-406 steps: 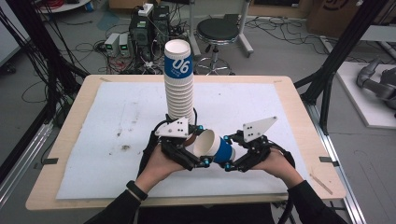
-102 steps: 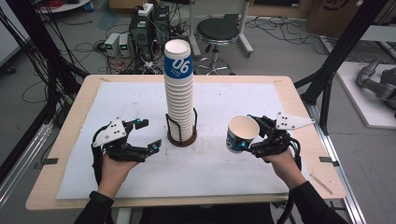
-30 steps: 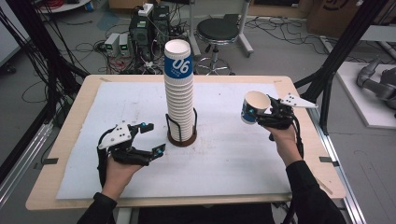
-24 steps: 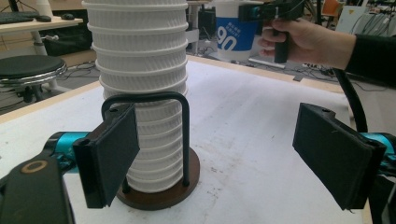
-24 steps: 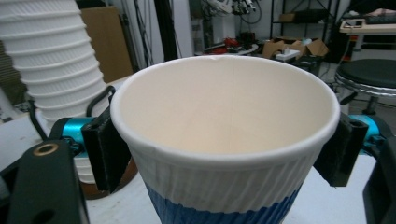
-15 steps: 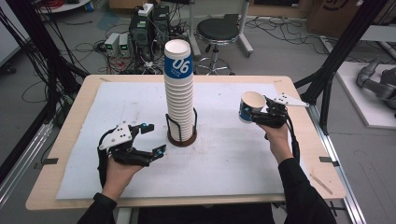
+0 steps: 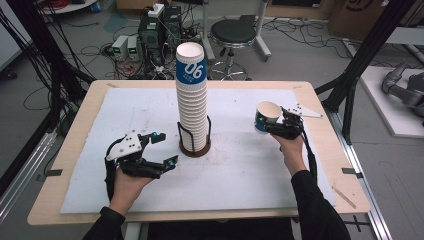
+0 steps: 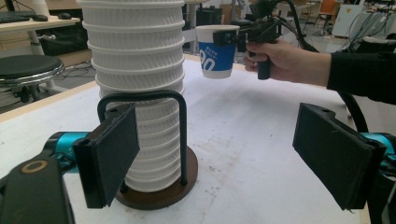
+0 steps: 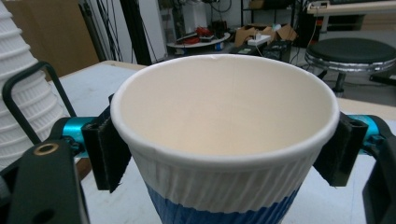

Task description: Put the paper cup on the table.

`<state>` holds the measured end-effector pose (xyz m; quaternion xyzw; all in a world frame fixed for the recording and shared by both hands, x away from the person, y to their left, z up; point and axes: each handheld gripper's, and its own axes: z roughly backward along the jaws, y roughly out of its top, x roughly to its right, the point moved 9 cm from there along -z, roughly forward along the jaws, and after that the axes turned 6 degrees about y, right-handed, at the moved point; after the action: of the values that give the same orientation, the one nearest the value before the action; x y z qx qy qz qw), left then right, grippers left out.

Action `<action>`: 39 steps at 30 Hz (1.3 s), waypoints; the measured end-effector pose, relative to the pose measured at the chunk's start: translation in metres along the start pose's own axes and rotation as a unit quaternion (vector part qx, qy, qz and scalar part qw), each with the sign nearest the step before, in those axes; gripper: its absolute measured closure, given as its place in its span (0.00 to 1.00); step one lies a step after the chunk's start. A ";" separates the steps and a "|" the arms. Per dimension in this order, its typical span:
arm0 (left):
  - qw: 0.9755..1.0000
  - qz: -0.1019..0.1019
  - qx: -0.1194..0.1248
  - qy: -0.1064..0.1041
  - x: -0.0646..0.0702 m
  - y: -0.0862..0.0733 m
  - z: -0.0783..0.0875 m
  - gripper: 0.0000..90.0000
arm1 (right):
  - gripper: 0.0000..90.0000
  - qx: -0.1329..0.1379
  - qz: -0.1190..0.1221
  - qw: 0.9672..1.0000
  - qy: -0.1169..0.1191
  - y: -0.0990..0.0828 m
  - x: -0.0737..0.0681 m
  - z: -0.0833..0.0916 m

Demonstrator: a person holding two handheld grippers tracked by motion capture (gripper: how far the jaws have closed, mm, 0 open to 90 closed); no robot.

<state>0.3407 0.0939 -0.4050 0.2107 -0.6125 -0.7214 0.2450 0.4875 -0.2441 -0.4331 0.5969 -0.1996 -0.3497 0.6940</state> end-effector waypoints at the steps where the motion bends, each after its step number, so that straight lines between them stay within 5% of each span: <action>1: 1.000 0.000 0.000 -0.001 0.000 0.000 0.000 0.16 | 0.22 -0.001 0.000 1.000 -0.002 -0.001 0.001 -0.001; 25: 1.000 0.000 -0.002 -0.006 0.002 -0.002 -0.001 0.16 | 0.22 -0.038 -0.012 0.998 -0.039 -0.030 0.023 -0.022; 39: 1.000 -0.001 -0.003 -0.007 0.002 -0.002 -0.002 0.16 | 0.20 -0.058 -0.008 0.997 -0.051 -0.033 0.024 -0.020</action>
<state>0.3401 0.0908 -0.4073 0.2057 -0.6120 -0.7248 0.2406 0.5091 -0.2489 -0.4725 0.5381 -0.2097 -0.3963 0.7137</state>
